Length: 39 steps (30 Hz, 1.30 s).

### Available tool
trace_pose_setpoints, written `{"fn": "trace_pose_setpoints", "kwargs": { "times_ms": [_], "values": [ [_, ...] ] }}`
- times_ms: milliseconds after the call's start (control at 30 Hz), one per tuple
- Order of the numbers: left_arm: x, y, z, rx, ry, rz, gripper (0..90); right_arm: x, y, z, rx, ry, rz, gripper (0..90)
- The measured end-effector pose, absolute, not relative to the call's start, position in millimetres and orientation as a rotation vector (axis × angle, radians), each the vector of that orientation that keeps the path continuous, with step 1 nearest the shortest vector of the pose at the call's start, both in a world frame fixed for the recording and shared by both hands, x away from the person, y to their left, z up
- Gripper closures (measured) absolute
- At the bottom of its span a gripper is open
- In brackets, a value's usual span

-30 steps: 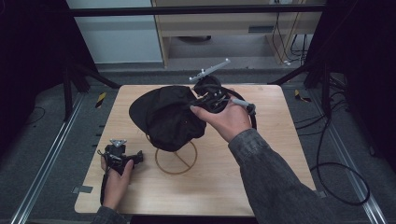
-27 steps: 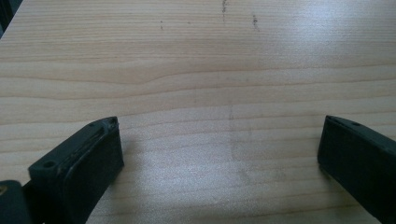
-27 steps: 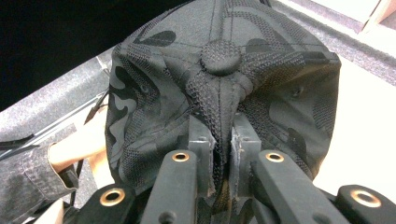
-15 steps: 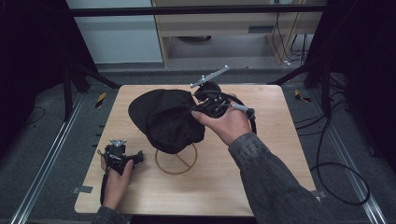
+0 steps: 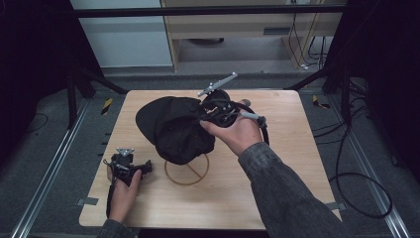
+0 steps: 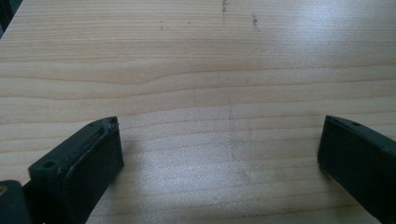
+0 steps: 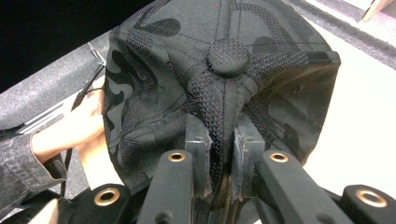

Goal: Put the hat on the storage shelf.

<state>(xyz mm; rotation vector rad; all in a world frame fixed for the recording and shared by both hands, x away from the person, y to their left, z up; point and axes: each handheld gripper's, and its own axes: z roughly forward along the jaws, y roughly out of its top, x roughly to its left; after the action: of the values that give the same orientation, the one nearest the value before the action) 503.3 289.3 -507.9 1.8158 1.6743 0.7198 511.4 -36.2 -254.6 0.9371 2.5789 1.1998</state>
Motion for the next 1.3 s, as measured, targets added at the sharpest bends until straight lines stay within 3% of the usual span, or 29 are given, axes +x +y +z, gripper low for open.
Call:
{"fn": "trace_pose_setpoints", "kwargs": {
  "times_ms": [1300],
  "values": [
    [503.7,287.2,-508.2,1.822,1.659,0.716,0.0,515.5,-29.0,-250.3,0.940,2.578,1.201,73.9]
  ]
}}
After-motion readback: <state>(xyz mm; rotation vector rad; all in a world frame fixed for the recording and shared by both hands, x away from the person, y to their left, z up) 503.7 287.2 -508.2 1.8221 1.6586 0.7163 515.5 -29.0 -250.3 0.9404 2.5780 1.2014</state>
